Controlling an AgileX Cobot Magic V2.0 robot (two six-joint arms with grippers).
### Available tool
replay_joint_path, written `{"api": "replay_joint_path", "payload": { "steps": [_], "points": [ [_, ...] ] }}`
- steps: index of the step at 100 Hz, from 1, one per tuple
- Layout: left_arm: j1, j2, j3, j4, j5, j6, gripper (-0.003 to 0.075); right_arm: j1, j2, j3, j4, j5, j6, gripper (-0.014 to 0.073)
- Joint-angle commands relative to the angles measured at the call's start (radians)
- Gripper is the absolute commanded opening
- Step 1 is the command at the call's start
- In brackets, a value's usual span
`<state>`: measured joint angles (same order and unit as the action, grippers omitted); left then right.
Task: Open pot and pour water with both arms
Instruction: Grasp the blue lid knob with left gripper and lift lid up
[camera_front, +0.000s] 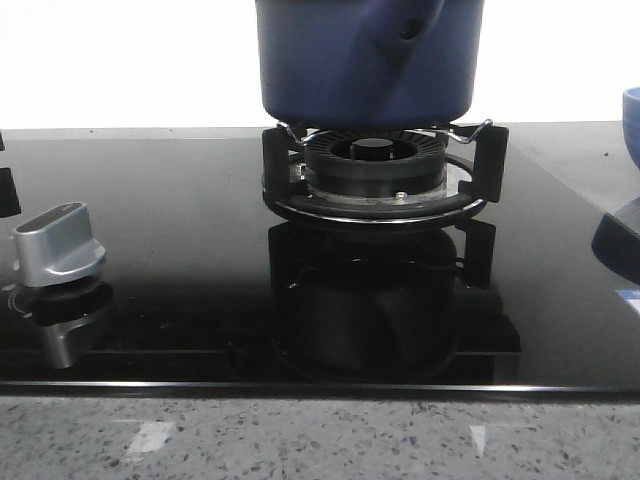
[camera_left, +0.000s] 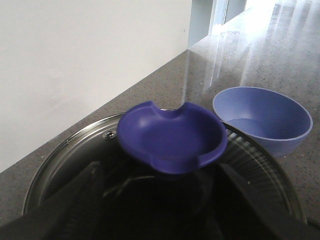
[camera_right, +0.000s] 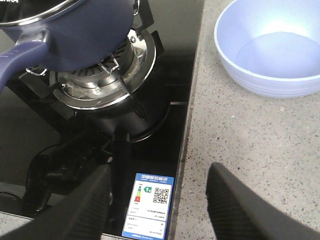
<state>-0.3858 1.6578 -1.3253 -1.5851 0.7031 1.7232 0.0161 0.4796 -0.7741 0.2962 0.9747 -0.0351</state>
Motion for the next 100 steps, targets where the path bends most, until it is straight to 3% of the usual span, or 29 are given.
{"api": "replay_joint_path", "payload": {
  "steps": [1, 100],
  "points": [
    [-0.005, -0.040, -0.033, -0.084, 0.014, 0.004, 0.0421, 0.003, 0.014, -0.032, 0.021, -0.061, -0.009, 0.0382],
    [-0.046, 0.040, -0.117, -0.102, -0.006, 0.006, 0.0421, 0.003, 0.014, -0.032, 0.023, -0.053, -0.009, 0.0382]
  ]
}}
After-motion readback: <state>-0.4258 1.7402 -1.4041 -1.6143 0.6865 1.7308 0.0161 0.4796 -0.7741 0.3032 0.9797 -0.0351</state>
